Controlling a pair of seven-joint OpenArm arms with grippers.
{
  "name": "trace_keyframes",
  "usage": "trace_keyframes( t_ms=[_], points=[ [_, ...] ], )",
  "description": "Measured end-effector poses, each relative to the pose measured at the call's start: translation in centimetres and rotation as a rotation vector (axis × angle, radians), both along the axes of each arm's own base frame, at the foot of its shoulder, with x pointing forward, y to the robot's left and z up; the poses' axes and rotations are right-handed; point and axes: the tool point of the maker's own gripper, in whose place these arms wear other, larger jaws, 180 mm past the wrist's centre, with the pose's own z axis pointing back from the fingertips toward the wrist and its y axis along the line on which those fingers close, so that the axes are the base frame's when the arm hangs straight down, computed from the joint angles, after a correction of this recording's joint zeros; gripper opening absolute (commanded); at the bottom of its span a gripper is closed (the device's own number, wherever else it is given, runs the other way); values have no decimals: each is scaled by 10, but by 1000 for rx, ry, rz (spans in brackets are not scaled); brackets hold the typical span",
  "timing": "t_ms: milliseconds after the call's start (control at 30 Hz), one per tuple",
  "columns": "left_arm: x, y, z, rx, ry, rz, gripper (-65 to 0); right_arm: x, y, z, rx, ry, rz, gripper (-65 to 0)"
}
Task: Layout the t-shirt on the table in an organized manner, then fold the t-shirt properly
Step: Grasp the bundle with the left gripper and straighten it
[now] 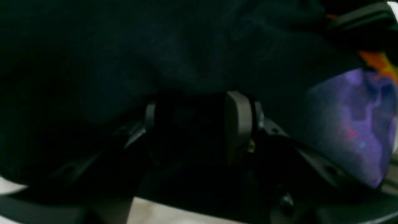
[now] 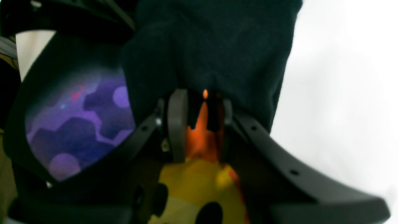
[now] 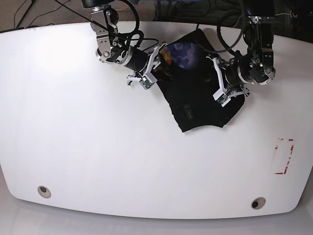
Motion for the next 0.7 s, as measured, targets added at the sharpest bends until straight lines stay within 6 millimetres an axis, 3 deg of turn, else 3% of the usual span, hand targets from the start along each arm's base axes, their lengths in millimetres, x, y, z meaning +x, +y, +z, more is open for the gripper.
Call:
trace_keyframes(
  t_ms=[333, 567, 700],
  points=[
    [30, 28, 1, 77, 2, 9, -404, -10, 17, 1, 50, 26, -14, -517],
    [50, 16, 5, 120, -11, -56, -404, -18, 22, 6, 45, 28, -6, -572],
    [62, 9, 13, 122, -36, -78, -404, -16, 21, 11, 19, 10, 3, -571]
  ],
)
